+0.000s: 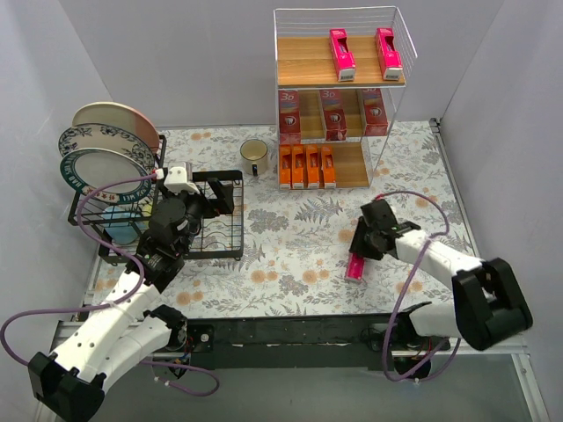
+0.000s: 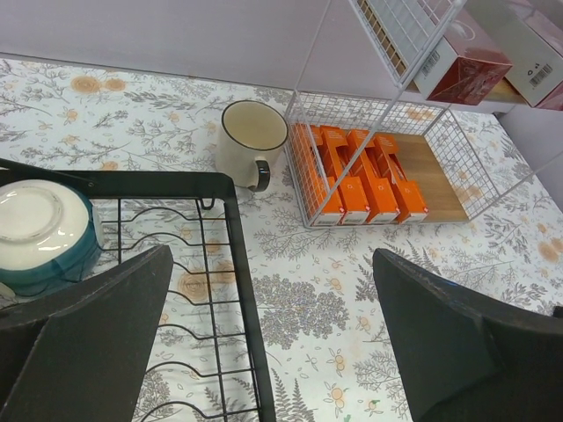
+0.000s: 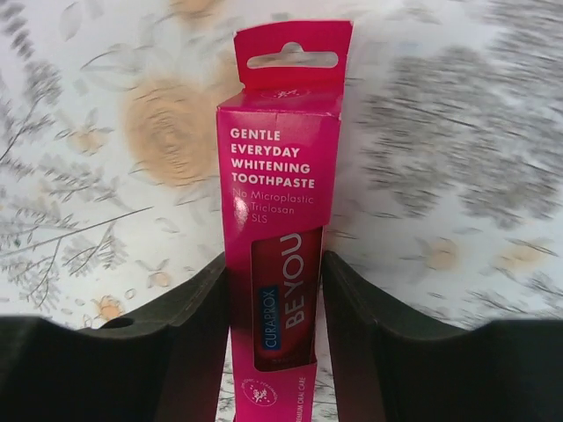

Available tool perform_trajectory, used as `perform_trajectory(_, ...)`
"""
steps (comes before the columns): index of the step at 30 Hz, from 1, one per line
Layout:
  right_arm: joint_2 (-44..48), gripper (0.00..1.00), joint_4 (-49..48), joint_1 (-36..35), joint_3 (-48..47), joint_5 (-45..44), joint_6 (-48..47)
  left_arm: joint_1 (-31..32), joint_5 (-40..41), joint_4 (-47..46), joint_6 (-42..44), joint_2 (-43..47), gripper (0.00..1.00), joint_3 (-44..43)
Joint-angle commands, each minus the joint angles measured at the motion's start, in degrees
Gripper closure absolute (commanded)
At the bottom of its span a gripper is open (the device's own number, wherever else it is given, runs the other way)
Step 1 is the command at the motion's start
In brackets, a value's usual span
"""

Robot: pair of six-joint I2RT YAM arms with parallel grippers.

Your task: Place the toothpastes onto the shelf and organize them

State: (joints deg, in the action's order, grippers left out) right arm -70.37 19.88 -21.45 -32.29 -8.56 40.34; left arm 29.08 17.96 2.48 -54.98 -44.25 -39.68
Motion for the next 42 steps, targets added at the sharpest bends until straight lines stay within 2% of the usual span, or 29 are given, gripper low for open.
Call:
perform_trajectory(1, -11.2, 0.51, -3.6, -8.5, -8.8, 4.1, -8.2, -0.3, 0.0, -0.1, 1.0, -0.1, 0.02, 0.0)
perform_trajectory(5, -24.2, 0.53, -5.4, -15.0, -18.5, 7.0, -18.7, -0.2, -0.3, 0.0, 0.9, -0.4, 0.02, 0.0)
perform_trajectory(8, -29.5, 0.51, -4.0, -18.5, -25.8, 7.6, -24.2, -0.3, 0.5, 0.2, 1.2, -0.8, 0.02, 0.0)
perform_trajectory(10, -32.4, 0.48, -3.7, -19.8, -28.1, 7.6, -29.3, -0.3, 0.9, 0.3, 1.4, -0.9, 0.02, 0.0)
perform_trajectory(14, -31.4, 0.34, -4.6, -22.3, -28.7, 7.5, -35.1, -0.3, 0.8, 0.4, 1.3, -0.9, 0.02, -0.2)
perform_trajectory(18, -21.8, 0.22, -10.5, -24.5, -19.2, 5.0, -37.3, -0.2, 0.6, 0.2, 1.4, -1.4, 0.02, -0.3)
perform_trajectory(23, -8.9, 0.2, -21.3, -27.4, -5.6, -0.1, -37.5, -0.3, 0.9, 0.2, 1.1, -2.2, 0.02, -0.3)
perform_trajectory(26, -4.7, 0.2, -26.6, -28.2, 1.4, -1.3, -37.3, -0.3, 1.1, 0.1, 1.1, -2.6, 0.02, -0.3)
perform_trajectory(30, -2.8, 0.21, -34.1, -29.9, 7.8, -4.0, -38.0, -0.3, 1.2, 0.0, 1.0, -2.8, 0.02, -0.1)
perform_trajectory(31, -2.5, 0.22, -39.1, -30.4, 10.7, -4.4, -38.3, -0.3, 1.2, -0.2, 1.0, -2.8, 0.02, -0.1)
perform_trajectory(38, -4.4, 0.28, -49.6, -30.7, 15.4, -6.2, -39.3, -0.3, 1.7, -0.3, 1.0, -3.0, 0.02, -0.1)
perform_trajectory(42, -6.9, 0.3, -51.8, -30.8, 15.5, -6.2, -39.6, -0.5, 2.2, -0.5, 1.1, -3.3, 0.02, 0.0)
